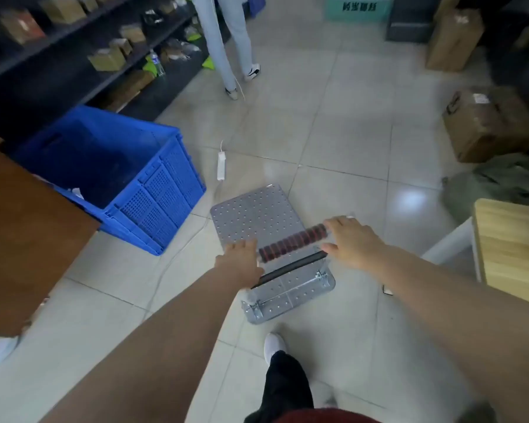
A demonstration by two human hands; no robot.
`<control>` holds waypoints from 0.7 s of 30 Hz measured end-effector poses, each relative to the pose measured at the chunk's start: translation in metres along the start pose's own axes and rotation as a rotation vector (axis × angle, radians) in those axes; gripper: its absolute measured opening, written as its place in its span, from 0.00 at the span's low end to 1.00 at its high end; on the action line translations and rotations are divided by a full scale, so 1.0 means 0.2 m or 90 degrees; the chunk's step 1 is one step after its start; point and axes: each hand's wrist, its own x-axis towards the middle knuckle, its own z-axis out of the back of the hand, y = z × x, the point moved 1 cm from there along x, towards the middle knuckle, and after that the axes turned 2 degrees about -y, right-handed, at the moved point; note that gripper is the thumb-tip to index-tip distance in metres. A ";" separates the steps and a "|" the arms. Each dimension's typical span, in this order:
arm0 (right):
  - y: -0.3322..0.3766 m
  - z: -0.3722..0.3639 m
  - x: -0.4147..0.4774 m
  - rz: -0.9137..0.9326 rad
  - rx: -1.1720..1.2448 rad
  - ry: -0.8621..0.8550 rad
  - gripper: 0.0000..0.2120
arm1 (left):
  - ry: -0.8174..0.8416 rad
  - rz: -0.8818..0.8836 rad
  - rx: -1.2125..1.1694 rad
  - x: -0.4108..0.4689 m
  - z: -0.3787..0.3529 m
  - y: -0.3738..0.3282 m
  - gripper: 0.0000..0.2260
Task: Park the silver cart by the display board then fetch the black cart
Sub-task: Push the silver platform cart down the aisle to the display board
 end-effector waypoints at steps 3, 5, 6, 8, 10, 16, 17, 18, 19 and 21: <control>-0.01 -0.03 0.15 0.006 -0.032 0.011 0.29 | 0.032 -0.022 0.008 0.11 -0.05 0.02 0.23; -0.02 -0.05 0.23 0.008 -0.050 0.059 0.31 | 0.042 -0.038 0.016 0.17 -0.07 0.04 0.21; -0.03 -0.07 0.28 0.017 -0.062 0.074 0.32 | 0.030 -0.037 0.007 0.20 -0.07 0.05 0.19; -0.04 -0.08 0.36 0.028 -0.066 0.075 0.32 | -0.011 -0.016 -0.003 0.26 -0.05 0.08 0.15; -0.04 -0.07 0.44 0.030 -0.043 0.041 0.28 | -0.018 0.010 -0.019 0.31 -0.02 0.09 0.13; -0.13 -0.05 0.62 0.050 -0.045 0.109 0.27 | -0.004 0.120 -0.126 0.41 0.01 0.02 0.20; -0.16 -0.05 0.64 0.059 -0.040 0.121 0.28 | -0.014 0.137 -0.140 0.41 0.00 0.00 0.21; -0.19 -0.04 0.65 0.068 -0.031 0.129 0.29 | -0.021 0.150 -0.152 0.42 0.00 -0.02 0.22; -0.21 -0.03 0.66 0.078 -0.022 0.134 0.29 | -0.023 0.157 -0.163 0.42 -0.01 -0.03 0.22; -0.27 -0.02 0.67 0.097 -0.012 0.144 0.29 | -0.006 0.157 -0.173 0.43 -0.02 -0.07 0.21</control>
